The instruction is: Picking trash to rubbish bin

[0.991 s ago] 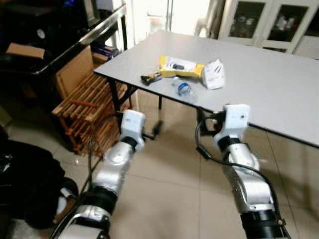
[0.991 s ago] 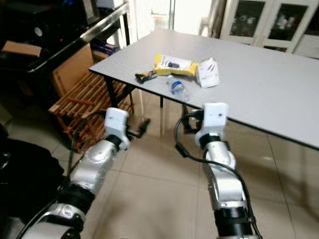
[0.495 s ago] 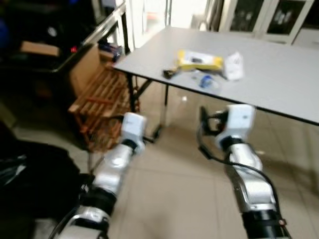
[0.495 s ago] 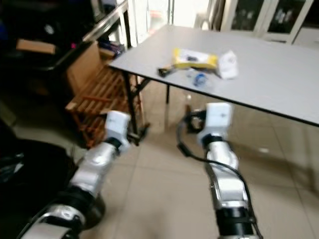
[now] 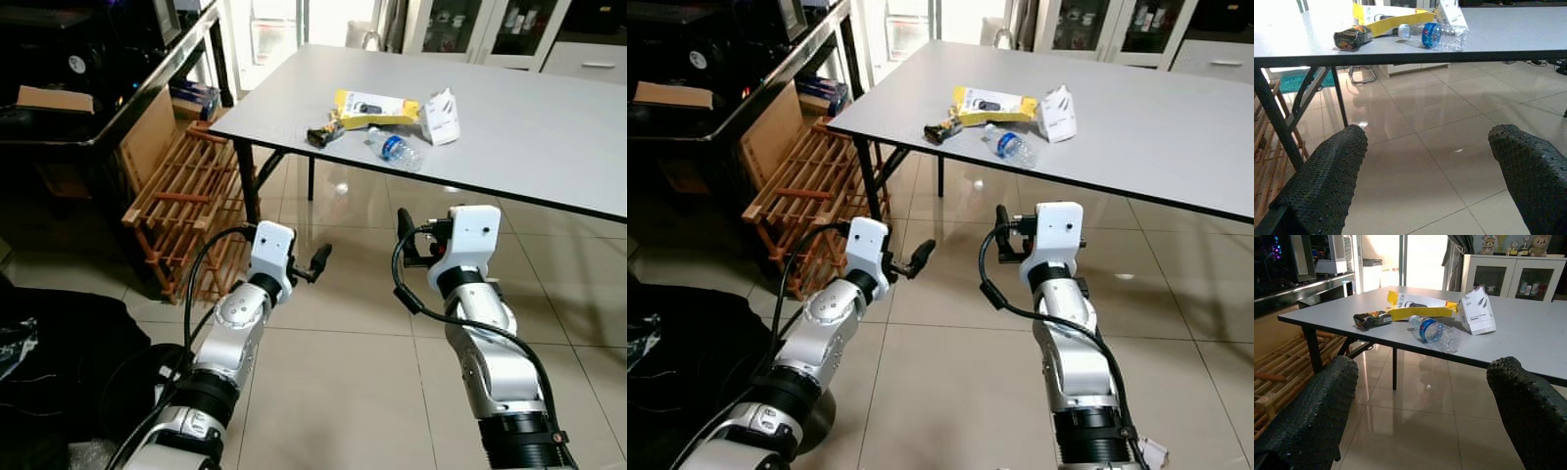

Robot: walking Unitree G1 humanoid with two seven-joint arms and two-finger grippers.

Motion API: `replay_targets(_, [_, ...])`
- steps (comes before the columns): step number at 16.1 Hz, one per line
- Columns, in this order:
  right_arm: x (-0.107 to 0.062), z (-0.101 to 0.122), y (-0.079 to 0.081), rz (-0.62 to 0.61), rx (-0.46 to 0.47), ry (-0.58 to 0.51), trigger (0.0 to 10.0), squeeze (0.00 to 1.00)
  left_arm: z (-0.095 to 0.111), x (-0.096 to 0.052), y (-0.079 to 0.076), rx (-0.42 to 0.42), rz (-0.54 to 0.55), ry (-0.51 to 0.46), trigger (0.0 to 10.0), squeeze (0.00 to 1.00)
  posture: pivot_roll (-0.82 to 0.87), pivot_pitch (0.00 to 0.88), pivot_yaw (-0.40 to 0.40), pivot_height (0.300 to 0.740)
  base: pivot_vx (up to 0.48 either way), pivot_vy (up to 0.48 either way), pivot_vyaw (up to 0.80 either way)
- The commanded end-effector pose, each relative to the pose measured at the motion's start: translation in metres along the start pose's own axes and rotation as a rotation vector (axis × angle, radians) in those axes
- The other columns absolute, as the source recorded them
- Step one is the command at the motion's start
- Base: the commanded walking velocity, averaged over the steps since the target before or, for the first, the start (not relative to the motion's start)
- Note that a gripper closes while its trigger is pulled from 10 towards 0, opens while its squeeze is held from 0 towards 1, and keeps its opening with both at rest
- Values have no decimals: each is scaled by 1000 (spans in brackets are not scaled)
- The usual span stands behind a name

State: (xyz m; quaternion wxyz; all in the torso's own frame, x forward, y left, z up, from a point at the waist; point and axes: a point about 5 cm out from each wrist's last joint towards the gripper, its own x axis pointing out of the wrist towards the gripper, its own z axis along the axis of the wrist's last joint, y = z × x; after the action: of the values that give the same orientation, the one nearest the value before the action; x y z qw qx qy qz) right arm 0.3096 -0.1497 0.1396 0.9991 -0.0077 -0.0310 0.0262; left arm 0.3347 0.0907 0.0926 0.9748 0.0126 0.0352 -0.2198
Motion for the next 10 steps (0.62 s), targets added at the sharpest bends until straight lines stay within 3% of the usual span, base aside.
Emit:
replay_targets(1, [2, 2, -2, -6, -5, -10, 10000, 0, 4, 0, 0, 5, -6, -17, 10000, 0, -83, 20, 29, 740, 386, 0, 0])
replay_targets(10, [3, 2, -2, -15, -7, -13, 10000, 0, 5, 2, -1, 14, -20, -14, 10000, 0, -82, 11, 37, 740, 442, 0, 0])
